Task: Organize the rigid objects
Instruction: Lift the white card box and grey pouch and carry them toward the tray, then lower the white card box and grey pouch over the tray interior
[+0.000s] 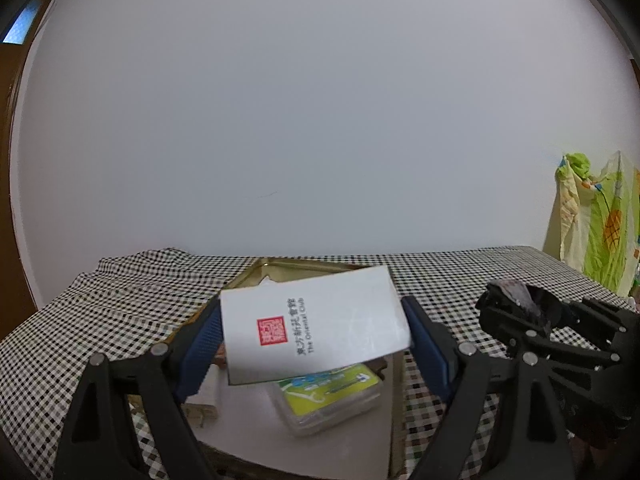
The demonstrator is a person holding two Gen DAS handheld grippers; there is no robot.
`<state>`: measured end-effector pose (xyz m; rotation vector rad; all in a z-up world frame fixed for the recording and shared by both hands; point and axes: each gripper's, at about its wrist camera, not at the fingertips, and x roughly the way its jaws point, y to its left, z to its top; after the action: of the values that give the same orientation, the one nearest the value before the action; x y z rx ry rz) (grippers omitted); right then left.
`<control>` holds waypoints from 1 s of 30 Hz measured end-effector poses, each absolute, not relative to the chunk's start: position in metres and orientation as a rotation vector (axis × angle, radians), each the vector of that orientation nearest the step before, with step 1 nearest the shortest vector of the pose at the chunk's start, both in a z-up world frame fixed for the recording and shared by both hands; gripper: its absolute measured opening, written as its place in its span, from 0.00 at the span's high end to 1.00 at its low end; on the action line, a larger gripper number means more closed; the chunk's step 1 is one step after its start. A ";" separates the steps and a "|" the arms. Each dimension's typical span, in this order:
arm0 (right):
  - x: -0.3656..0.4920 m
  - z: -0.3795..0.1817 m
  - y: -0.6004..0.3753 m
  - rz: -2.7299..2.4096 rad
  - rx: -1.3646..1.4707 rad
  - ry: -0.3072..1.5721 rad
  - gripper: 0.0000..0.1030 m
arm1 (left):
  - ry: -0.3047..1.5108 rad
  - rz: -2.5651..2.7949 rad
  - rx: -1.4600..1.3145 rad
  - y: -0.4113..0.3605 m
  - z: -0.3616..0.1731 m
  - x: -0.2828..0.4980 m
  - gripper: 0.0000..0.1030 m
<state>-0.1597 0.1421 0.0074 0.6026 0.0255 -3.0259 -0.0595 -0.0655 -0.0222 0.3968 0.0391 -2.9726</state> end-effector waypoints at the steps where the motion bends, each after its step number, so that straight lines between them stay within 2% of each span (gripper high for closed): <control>1: -0.160 0.007 0.140 -3.021 0.602 0.029 0.54 | 0.041 -2.971 0.399 -0.067 -0.022 -0.059 0.16; 30: -0.170 0.008 0.102 -2.916 0.616 0.093 0.54 | 0.118 -2.927 0.536 -0.112 -0.029 -0.064 0.16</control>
<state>-0.1704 0.1017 0.0080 0.6161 0.0931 -2.9160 -0.0642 -0.1119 -0.0288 0.5356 0.1176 -2.9274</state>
